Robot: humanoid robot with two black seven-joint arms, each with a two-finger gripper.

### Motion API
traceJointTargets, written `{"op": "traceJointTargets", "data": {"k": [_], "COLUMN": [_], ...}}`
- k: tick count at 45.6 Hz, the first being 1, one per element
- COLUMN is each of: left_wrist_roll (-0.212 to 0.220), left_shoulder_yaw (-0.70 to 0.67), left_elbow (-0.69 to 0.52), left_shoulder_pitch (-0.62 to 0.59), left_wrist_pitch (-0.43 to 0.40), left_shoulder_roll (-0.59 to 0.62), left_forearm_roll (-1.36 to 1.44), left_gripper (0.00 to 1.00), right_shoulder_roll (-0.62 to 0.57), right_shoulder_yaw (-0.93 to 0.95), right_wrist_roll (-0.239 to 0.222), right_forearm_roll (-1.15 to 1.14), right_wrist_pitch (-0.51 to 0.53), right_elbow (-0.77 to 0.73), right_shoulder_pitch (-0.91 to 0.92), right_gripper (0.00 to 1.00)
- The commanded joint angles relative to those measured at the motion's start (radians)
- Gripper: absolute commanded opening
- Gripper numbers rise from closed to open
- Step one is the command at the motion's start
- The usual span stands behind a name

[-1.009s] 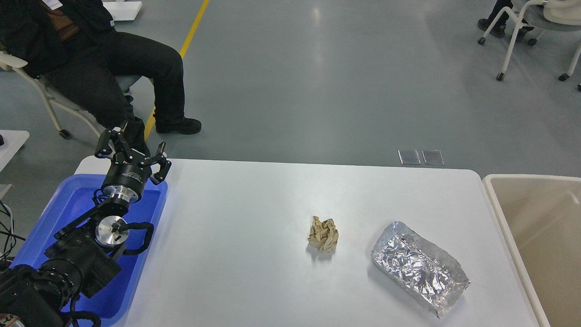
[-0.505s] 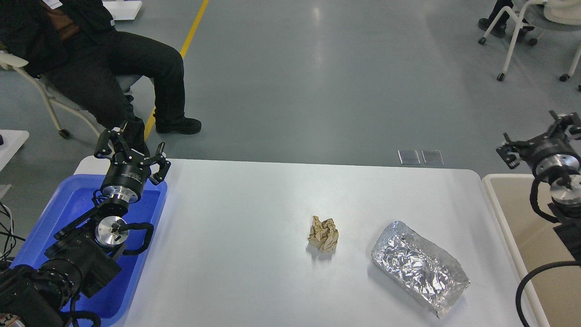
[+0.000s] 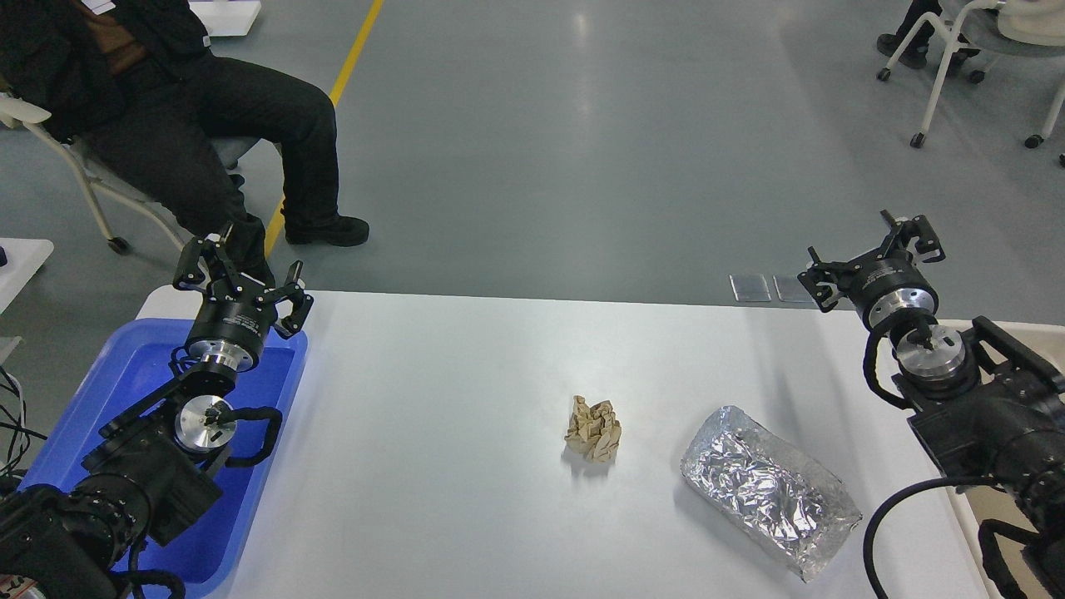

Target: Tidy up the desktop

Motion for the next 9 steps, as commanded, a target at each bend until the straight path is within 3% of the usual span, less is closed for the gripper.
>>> {"op": "traceJointTargets", "data": {"k": [1,9], "left_wrist_roll": [0.0,0.0], "left_shoulder_yaw": [0.0,0.0], "left_elbow": [0.0,0.0], "left_shoulder_pitch": [-0.001,-0.001], "left_wrist_pitch": [0.0,0.0], "left_shoulder_roll": [0.0,0.0], "left_forearm_roll": [0.0,0.0], "left_gripper": [1.0,1.0], "right_shoulder_roll": [0.04,0.063], "right_shoulder_yaw": [-0.001,-0.001], "right_wrist_roll": [0.001,0.001], "right_forearm_roll": [-0.002,-0.002], "right_wrist_pitch": [0.017,0.066], "right_elbow": [0.01,0.004], "right_shoulder_pitch": [-0.026,-0.037], "right_gripper": [1.0,1.0]}}
